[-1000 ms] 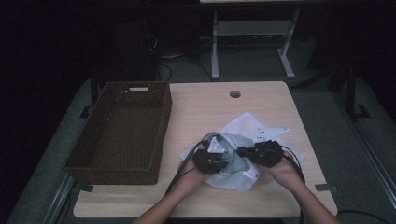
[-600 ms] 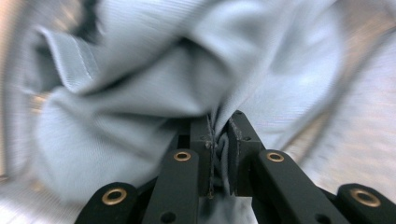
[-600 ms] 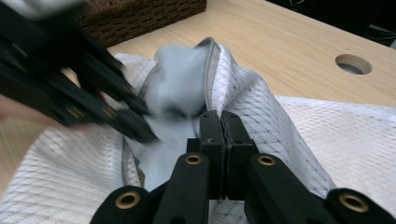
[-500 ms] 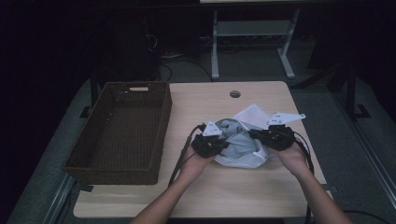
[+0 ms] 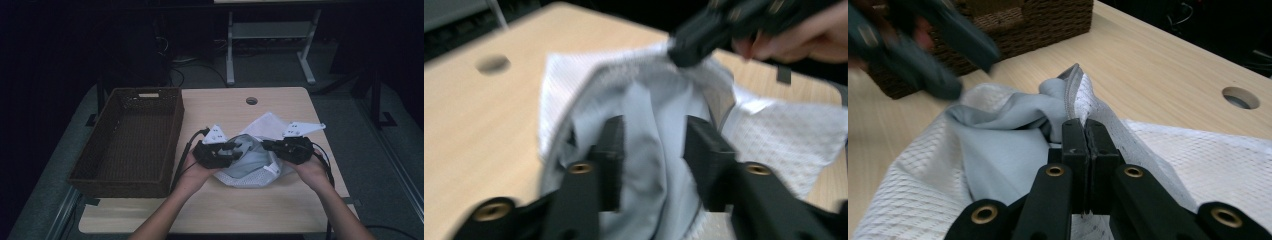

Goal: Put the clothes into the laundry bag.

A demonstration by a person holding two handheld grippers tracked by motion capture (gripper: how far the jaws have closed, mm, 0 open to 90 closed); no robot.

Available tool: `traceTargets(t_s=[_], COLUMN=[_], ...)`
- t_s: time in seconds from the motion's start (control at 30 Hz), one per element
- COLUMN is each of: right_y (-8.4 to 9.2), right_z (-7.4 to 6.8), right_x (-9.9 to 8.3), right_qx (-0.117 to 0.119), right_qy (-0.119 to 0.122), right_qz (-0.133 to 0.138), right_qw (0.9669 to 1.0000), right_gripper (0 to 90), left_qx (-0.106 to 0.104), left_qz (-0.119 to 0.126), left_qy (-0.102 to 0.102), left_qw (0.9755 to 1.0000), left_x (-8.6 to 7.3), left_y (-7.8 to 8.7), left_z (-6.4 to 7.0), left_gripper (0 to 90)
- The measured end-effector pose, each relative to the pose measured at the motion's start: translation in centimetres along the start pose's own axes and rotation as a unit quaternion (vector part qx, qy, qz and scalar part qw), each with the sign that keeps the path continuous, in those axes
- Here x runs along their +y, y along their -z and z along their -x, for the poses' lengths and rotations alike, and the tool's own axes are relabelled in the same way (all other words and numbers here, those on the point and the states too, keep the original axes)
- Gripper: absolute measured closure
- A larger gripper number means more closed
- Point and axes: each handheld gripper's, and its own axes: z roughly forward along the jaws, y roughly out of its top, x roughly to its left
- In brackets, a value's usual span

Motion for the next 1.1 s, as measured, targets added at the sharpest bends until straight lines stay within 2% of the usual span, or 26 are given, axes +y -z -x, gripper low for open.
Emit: traceTargets(t_s=[0.07,0.1,0.13,0.2,0.27,0.37,0.4,0.43,0.53,0.6,0.73,0.83,0.9,0.97,1.03,1.1], right_y=[0.0,0.0,0.1,0.2,0.3,0.4,0.4,0.4,0.2,0.1,-0.2,-0.4,-0.4,-0.3,-0.2,-0.1], right_z=[-0.2,-0.2,-0.3,-0.3,-0.2,-0.2,-0.2,-0.2,-0.4,-0.5,-0.8,-1.0,-1.1,-1.2,-1.0,-0.9], right_x=[0.0,0.0,-0.1,-0.3,-0.4,-0.5,-0.5,-0.6,-0.6,-0.6,-0.6,-0.5,-0.5,-0.4,-0.4,-0.4], right_qx=[0.002,0.003,0.003,0.005,0.007,0.007,0.006,0.006,0.007,0.009,0.013,0.016,0.016,0.016,0.016,0.013], right_qy=[0.000,0.001,0.001,0.001,-0.001,-0.003,-0.003,-0.003,-0.001,0.001,0.002,0.003,0.005,0.005,0.002,0.000], right_qz=[-0.001,-0.002,-0.004,-0.005,-0.004,-0.006,-0.006,-0.007,-0.010,-0.011,-0.014,-0.014,-0.013,-0.010,-0.008,-0.007], right_qw=[1.0000,1.0000,1.0000,1.0000,1.0000,1.0000,1.0000,1.0000,0.9999,0.9999,0.9998,0.9998,0.9998,0.9998,0.9998,0.9999], right_gripper=[88.0,88.0,88.0,88.0,87.9,88.0,88.0,87.9,88.0,88.0,88.0,88.0,87.9,88.0,88.0,88.0], left_qx=[0.009,0.012,0.013,0.009,0.016,0.025,0.027,0.027,0.021,0.025,0.031,0.029,0.033,0.031,0.024,0.022], left_qz=[-0.027,-0.050,-0.060,-0.061,-0.054,-0.072,-0.079,-0.088,-0.095,-0.081,-0.028,-0.015,-0.014,-0.012,-0.012,-0.024], left_qy=[-0.010,-0.014,-0.015,-0.008,-0.002,0.004,0.007,0.012,0.018,0.010,-0.002,-0.016,-0.028,-0.031,-0.024,-0.024], left_qw=[0.9995,0.9986,0.9980,0.9981,0.9984,0.9971,0.9965,0.9957,0.9951,0.9964,0.9991,0.9993,0.9990,0.9990,0.9993,0.9992], left_x=[-0.4,-0.6,-0.9,-1.6,-2.5,-3.7,-4.1,-4.6,-5.2,-4.6,-2.3,-0.4,0.6,1.3,1.7,1.6], left_y=[-1.3,-1.7,-1.9,-1.4,-0.4,0.6,0.6,0.6,0.5,1.1,2.8,3.0,2.4,1.1,-1.1,-3.3], left_z=[0.1,0.1,0.1,0.1,0.2,-0.1,-0.2,-0.3,-0.7,-0.5,0.2,0.6,0.7,0.6,0.2,0.2], left_gripper=[50.8,48.6,46.0,44.7,43.6,43.4,45.8,52.3,84.3,85.5,85.4,85.6,85.7,85.7,85.6,85.6])
